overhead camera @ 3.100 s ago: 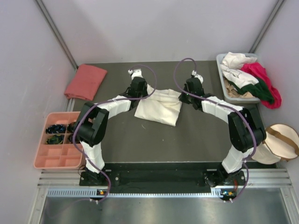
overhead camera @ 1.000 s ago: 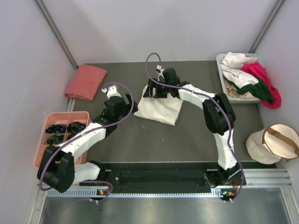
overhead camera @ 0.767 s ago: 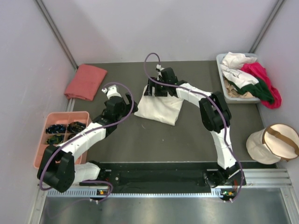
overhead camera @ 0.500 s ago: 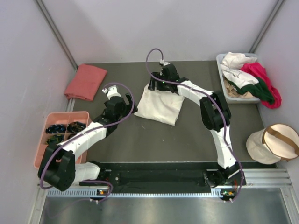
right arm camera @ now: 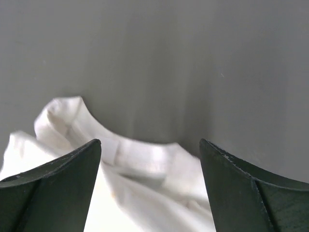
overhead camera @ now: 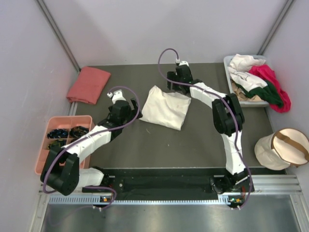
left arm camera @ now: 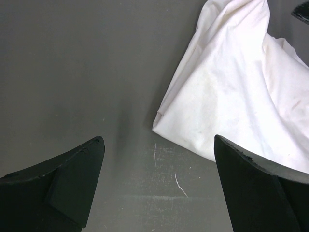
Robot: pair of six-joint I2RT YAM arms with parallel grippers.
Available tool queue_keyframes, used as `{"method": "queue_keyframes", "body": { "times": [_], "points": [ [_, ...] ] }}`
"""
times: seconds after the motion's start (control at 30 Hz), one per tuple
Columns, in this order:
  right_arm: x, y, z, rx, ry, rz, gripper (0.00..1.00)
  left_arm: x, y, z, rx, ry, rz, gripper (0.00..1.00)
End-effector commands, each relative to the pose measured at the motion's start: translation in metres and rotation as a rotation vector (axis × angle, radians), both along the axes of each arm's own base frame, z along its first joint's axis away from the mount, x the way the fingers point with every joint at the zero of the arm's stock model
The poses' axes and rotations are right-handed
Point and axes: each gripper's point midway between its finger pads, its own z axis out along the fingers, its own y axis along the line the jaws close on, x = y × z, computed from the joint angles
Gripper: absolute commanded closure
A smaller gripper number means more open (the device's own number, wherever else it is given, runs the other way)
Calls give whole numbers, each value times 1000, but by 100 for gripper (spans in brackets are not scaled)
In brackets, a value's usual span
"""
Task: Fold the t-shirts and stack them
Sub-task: Smooth out wrinkles on the folded tshirt
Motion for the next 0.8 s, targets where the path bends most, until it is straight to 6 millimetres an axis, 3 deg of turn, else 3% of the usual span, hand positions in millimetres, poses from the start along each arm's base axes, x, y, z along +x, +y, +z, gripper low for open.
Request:
{"method": "queue_keyframes", "body": {
  "times": [0.0, 0.17, 0.2, 0.23, 0.3, 0.43, 0.6, 0.67, 0.77],
  "points": [
    [-14, -21, 73, -13, -129, -49, 18, 13, -10, 21, -9, -55, -38, 1],
    [-63, -38, 86, 23, -97, -41, 18, 22, -30, 36, -28, -94, -137, 1],
    [-70, -38, 86, 32, -89, -36, 18, 27, -39, 46, -48, -121, -167, 1],
    [-81, -39, 78, 36, -60, -16, 18, 31, -43, 43, -46, -113, -184, 1],
    [-94, -38, 88, 72, -58, 4, 18, 41, -54, 47, -62, -115, -213, 1],
    [-120, -17, 81, 172, 0, 123, 18, 58, -86, 54, -144, -138, -285, 1],
    [-127, -12, 71, 214, 40, 133, 18, 58, -135, 39, -201, -99, -405, 1],
    [-128, -11, 69, 212, 44, 132, 18, 55, -146, 34, -217, -99, -433, 1],
    [-125, -11, 68, 202, 53, 131, 17, 48, -152, 10, -231, -46, -444, 1]
  ]
}}
